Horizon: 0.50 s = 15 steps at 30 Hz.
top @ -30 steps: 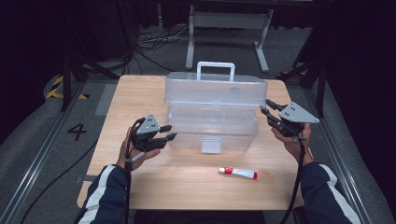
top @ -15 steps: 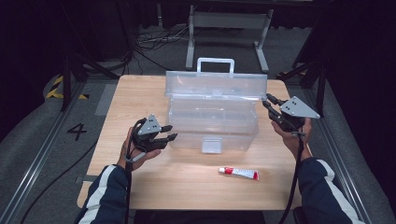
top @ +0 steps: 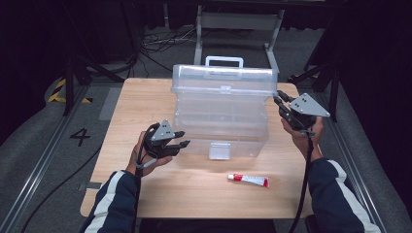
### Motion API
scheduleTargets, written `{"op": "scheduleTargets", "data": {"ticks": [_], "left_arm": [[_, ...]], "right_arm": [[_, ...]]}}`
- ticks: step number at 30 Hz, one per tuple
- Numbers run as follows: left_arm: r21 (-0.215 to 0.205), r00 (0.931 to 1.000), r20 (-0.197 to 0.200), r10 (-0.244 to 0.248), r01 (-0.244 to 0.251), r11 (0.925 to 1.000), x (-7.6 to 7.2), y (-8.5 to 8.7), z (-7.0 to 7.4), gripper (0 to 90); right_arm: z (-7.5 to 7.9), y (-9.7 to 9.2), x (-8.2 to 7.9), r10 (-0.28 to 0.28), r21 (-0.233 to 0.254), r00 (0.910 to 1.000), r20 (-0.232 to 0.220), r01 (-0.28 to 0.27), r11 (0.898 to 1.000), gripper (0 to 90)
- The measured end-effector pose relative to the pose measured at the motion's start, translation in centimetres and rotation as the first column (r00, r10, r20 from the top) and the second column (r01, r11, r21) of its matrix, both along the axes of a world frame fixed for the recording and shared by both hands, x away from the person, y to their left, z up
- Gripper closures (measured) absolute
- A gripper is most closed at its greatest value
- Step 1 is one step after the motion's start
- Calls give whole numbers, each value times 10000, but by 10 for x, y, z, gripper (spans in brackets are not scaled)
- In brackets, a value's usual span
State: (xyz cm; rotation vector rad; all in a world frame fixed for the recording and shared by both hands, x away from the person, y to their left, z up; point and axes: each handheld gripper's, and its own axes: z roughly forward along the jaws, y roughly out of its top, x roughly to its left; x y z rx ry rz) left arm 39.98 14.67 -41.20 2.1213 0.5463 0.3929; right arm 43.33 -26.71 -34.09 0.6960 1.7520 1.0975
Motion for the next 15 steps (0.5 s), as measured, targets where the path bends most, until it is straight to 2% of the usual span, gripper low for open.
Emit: {"op": "scheduleTargets", "data": {"ticks": [4,6,9,15], "left_arm": [[190,9999,-39,-150,151,9997,2,-10,-1,602],[486,9998,10,-205,204,9986,3,-14,-2,597],[368,9996,-121,-247,252,9990,5,-17,-4,591],[550,9987,-297,-424,440,9975,11,-23,-5,586]], "right_arm": [[2,1,3,-114,-24,9999,59,114,9999,793],[3,2,4,-182,-3,9998,100,183,9998,795],[5,4,7,-304,13,9995,116,304,9995,800],[10,6,15,-498,100,9987,112,497,9987,809]]}}
